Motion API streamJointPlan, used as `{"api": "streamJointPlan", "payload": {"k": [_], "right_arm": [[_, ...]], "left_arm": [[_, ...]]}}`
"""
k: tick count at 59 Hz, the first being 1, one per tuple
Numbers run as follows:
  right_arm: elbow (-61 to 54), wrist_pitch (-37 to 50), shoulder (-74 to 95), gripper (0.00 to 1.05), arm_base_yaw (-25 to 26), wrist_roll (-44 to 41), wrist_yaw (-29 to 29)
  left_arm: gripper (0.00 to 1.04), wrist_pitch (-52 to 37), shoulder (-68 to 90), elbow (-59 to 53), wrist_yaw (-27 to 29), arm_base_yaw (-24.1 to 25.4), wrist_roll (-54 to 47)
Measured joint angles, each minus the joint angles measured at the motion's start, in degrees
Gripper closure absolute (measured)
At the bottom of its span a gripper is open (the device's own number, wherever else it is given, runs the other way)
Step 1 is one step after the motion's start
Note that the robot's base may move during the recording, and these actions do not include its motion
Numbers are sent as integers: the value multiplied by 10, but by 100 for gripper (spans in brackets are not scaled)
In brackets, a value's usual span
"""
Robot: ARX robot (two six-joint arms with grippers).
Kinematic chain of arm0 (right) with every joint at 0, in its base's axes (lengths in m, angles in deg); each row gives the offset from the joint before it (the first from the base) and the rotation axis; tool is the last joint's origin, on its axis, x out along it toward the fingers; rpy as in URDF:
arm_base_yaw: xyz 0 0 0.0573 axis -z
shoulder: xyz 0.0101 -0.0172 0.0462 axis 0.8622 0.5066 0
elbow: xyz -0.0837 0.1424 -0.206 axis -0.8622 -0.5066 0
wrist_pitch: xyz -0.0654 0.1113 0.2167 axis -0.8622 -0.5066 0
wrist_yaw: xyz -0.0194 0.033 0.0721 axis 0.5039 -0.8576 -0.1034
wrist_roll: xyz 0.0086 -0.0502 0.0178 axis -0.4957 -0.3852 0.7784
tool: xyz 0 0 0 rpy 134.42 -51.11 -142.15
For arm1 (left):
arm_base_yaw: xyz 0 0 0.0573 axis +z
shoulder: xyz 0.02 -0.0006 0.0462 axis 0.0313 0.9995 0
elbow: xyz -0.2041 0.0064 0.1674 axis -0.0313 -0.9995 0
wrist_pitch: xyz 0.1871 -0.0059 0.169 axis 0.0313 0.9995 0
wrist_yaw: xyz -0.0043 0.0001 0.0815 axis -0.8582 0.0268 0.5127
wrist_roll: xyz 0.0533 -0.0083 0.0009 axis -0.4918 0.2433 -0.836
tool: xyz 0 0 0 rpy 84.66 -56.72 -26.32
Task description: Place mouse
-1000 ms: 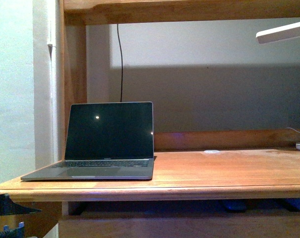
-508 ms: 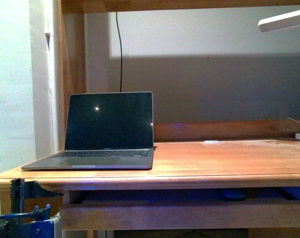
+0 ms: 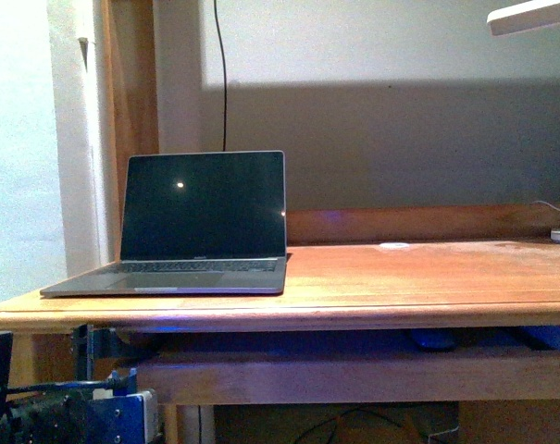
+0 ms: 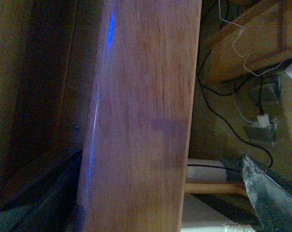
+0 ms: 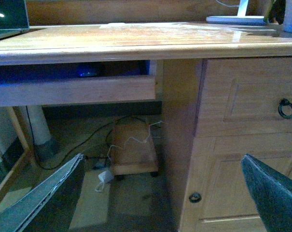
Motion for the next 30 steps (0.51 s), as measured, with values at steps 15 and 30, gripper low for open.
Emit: {"api": "streamJointPlan", "payload": {"k": [15, 30], "right_arm": [[0, 0, 0, 7, 0, 0, 0], [0, 0, 0, 7, 0, 0, 0]], "left_arm": [[8, 192, -69, -2, 23, -16, 76], [8, 469, -174, -16, -8, -32, 137]]}}
